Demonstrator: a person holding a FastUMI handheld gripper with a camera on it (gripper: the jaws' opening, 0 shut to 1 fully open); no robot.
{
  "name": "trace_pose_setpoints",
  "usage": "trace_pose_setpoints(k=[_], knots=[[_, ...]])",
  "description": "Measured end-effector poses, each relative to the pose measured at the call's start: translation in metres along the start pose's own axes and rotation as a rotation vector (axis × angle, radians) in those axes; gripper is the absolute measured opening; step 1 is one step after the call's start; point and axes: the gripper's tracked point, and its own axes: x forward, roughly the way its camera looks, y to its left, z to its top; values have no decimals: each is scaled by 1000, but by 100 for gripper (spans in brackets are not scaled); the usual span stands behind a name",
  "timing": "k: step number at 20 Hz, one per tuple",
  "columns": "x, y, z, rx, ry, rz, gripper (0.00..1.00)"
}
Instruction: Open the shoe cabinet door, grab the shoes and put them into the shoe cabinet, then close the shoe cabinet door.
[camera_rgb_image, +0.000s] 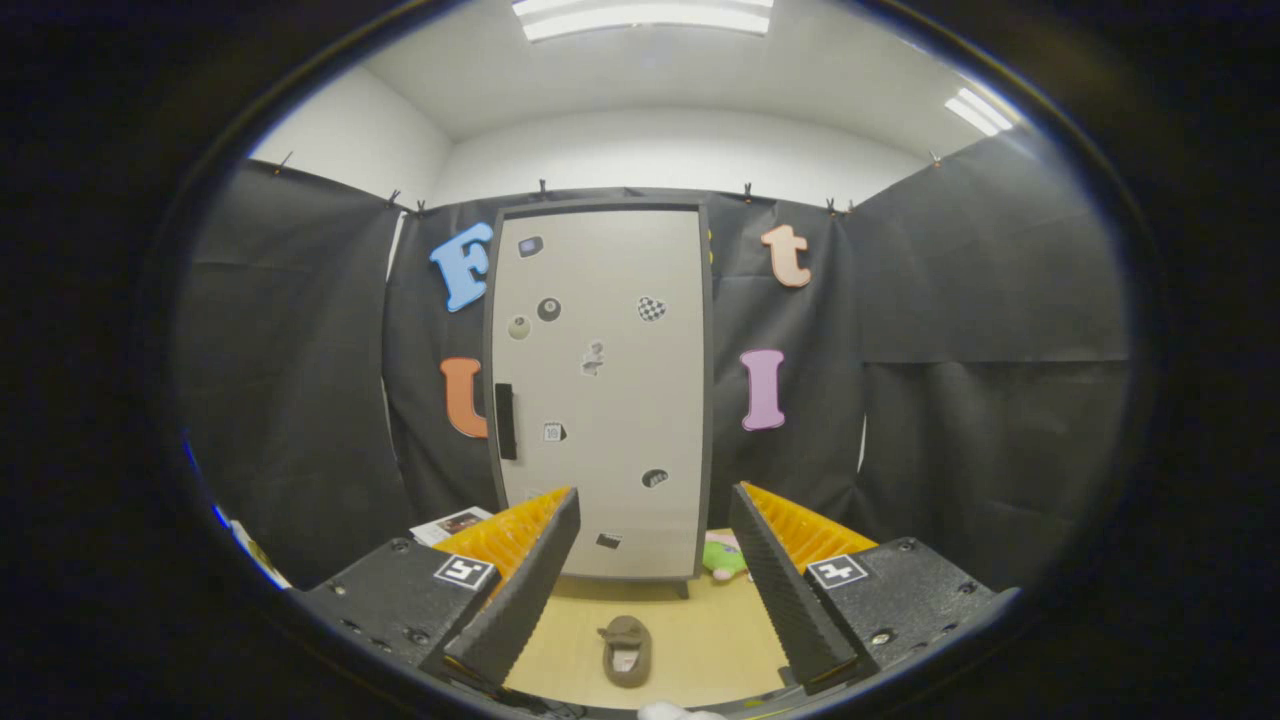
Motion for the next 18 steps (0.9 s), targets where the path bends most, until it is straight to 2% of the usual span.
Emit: trace_pose_setpoints(k=[6, 11, 18], knots=[[5, 4, -1, 3, 16, 13, 99], [19, 31, 1, 5, 3, 24, 99], [92, 106, -2, 14, -1, 67, 99]])
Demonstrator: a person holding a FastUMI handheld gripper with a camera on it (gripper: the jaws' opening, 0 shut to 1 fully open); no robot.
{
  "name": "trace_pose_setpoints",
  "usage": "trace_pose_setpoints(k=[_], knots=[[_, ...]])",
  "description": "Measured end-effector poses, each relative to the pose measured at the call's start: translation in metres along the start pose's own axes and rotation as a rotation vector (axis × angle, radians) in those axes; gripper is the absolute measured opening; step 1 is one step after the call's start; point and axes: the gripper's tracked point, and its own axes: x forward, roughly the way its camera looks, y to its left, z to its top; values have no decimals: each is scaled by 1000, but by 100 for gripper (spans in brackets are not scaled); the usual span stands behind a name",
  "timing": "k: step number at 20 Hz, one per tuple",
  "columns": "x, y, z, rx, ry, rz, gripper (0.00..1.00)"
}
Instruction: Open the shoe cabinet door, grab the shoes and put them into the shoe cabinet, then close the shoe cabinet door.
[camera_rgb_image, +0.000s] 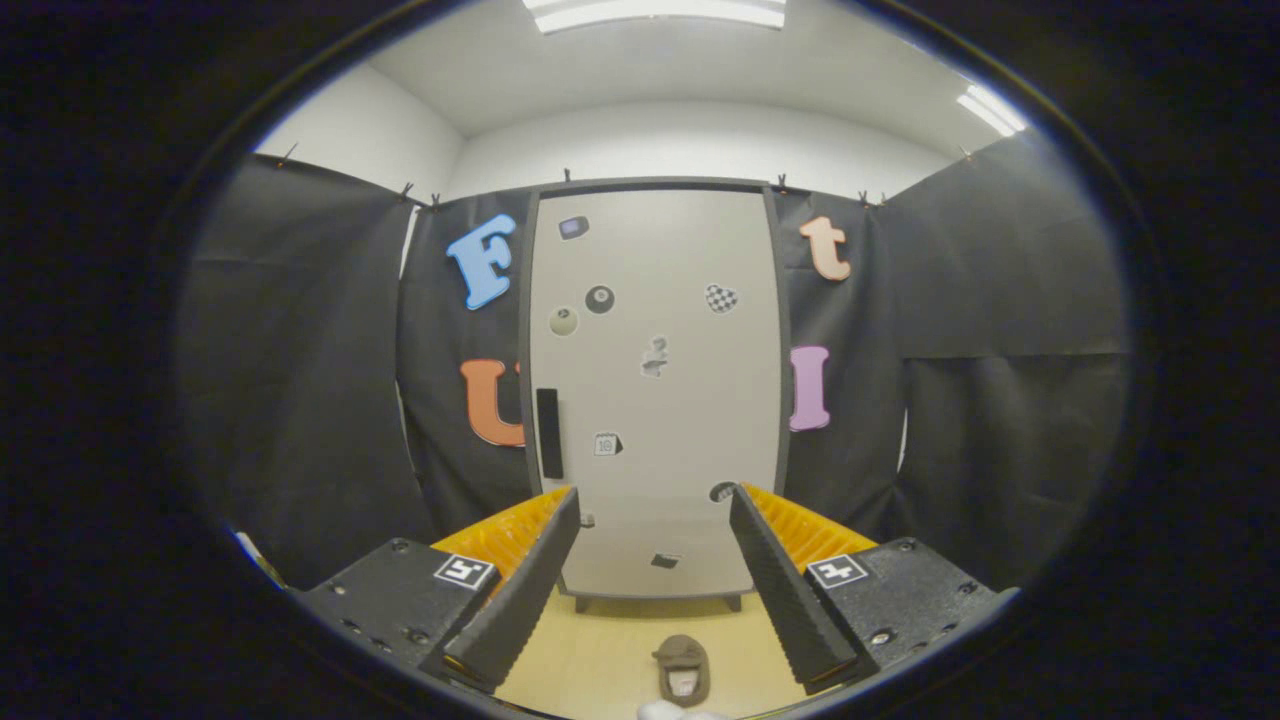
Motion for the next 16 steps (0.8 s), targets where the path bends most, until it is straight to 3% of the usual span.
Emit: trace_pose_setpoints(k=[7, 14, 16], knots=[[130, 67, 10, -11, -24, 46, 99], [244, 119, -15, -21, 47, 97, 98], [262, 123, -17, -43, 45, 84, 90]])
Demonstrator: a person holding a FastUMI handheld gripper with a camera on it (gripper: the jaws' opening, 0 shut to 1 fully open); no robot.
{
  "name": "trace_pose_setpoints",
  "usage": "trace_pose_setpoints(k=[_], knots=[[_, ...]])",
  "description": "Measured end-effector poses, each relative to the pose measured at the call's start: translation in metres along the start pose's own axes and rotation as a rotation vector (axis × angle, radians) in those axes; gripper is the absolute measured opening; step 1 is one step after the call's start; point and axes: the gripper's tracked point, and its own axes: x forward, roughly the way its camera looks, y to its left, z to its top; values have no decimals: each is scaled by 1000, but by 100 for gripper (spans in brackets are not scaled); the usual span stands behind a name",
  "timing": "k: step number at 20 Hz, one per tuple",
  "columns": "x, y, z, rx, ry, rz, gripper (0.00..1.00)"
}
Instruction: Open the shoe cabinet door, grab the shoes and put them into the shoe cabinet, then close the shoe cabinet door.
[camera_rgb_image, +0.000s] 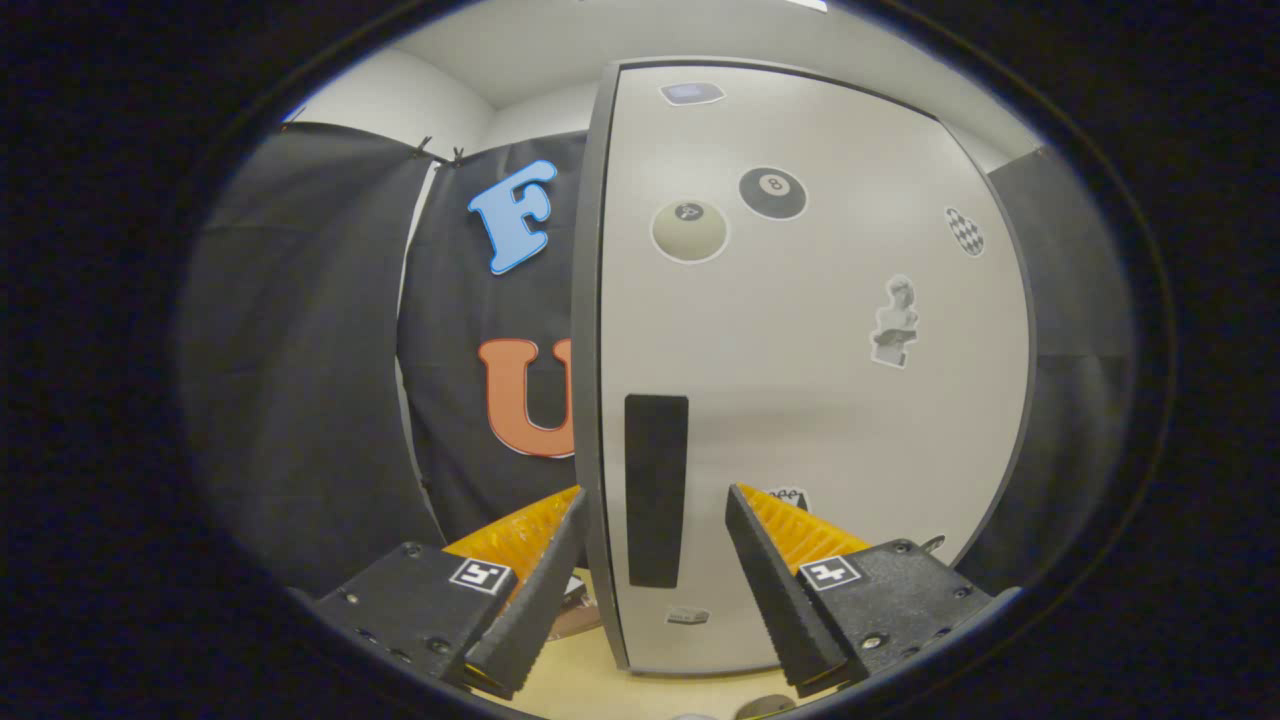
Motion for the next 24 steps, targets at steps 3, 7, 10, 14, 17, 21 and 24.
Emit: trace_pose_setpoints(k=[3, 7, 10, 14, 17, 21, 24], knots=[[19, 6, -9, 18, 36, 2, 78], [29, -1, -14, 31, 41, -59, 63], [23, -4, -12, 46, 42, -83, 43], [20, -4, -15, 36, 64, -43, 33], [2, -3, -14, 47, 78, 18, 29], [-50, -11, -17, 49, 99, 105, 27], [-93, -22, -20, 52, 110, 137, 26]])
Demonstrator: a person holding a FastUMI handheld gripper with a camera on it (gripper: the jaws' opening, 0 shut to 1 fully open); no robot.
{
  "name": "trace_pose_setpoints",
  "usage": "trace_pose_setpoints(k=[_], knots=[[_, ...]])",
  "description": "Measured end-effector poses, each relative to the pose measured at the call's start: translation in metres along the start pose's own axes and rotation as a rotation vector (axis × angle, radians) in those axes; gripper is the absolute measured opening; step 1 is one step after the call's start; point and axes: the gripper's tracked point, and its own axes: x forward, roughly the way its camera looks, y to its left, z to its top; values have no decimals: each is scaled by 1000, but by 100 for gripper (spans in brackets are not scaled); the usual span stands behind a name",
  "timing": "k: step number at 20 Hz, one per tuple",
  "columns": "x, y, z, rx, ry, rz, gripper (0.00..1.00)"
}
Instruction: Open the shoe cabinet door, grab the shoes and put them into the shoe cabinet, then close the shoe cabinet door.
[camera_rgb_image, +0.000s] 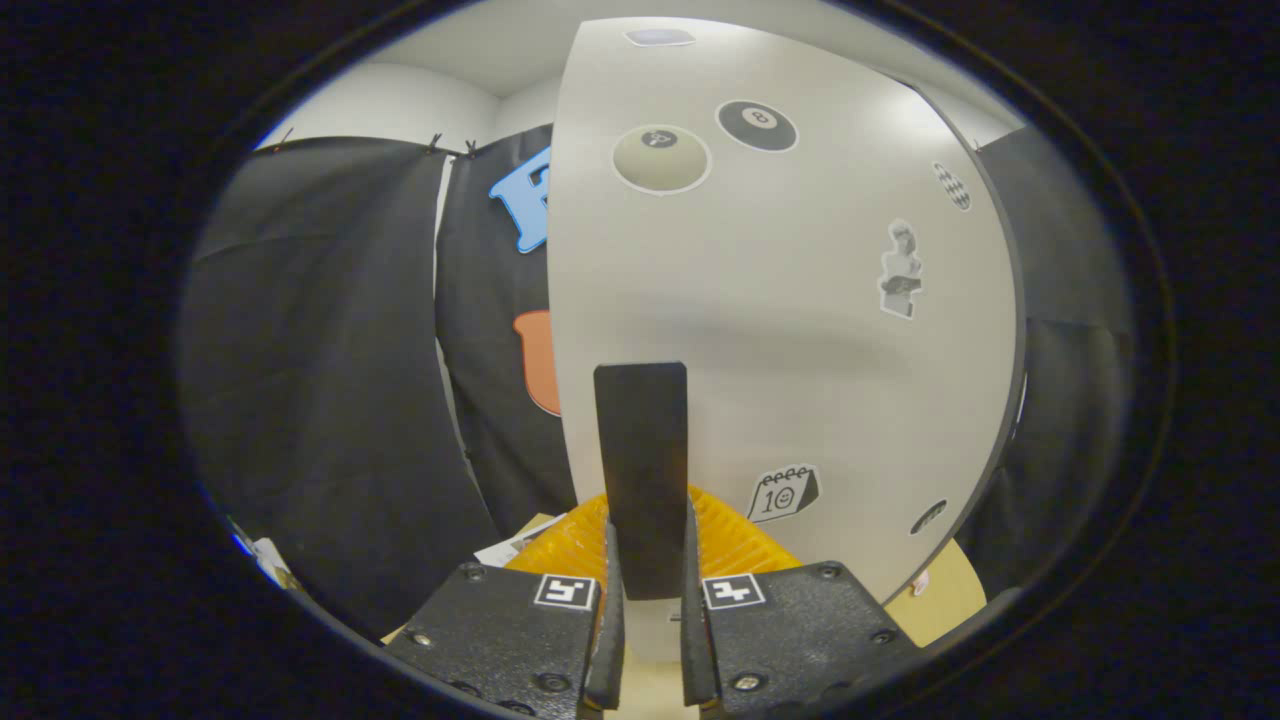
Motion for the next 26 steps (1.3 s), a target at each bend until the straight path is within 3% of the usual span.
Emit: trace_pose_setpoints(k=[6, 12, 17, 20, 24, 26], knots=[[-91, -32, -15, -1, 1, -18, 25], [-167, -86, -26, -11, -17, -103, 22], [-222, -160, -29, -19, -24, -184, 17], [-258, -221, -35, -16, -31, -245, 8], [-272, -276, -35, -1, -27, -261, 4], [-274, -285, -34, 30, -34, -216, 4]])
